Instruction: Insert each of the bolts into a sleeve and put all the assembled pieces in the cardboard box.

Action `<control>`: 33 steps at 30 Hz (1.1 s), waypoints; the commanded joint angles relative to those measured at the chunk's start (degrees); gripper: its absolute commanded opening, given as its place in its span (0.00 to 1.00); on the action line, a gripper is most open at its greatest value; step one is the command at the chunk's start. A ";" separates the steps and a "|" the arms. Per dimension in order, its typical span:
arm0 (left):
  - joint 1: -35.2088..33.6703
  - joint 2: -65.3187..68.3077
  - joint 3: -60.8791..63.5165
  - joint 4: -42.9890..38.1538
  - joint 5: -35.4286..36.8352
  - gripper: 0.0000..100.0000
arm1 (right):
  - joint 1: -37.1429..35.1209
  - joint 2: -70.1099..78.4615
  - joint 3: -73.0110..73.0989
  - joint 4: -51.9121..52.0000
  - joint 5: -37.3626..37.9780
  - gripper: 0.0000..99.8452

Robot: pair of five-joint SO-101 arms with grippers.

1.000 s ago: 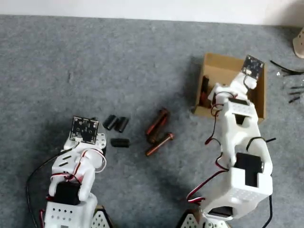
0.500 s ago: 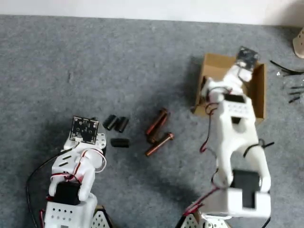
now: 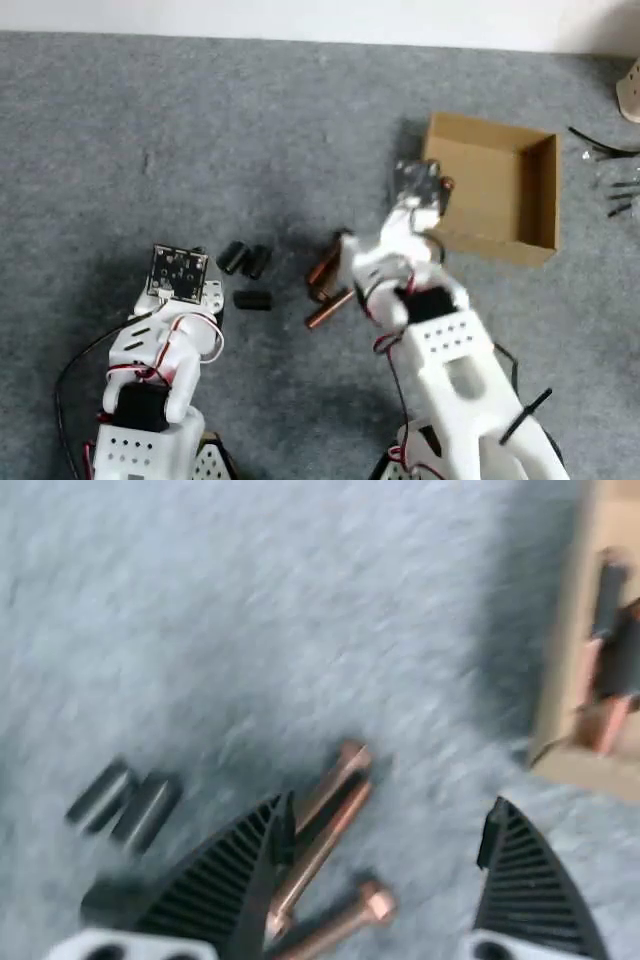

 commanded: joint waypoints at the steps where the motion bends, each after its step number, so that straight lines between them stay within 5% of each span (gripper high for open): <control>1: 0.75 -1.01 -0.40 -2.02 0.44 0.01 | -4.79 -2.33 2.51 -0.22 -0.53 0.27; 7: 0.48 -1.01 -0.40 -2.02 0.44 0.01 | -7.78 2.95 7.78 -8.92 -0.53 0.27; 19: 0.48 -1.01 -0.40 -2.02 0.44 0.01 | -9.27 13.76 8.22 -8.92 -0.53 0.27; 33: 0.48 -1.01 -0.40 -2.02 0.44 0.01 | -2.59 25.19 3.56 -5.05 -0.53 0.27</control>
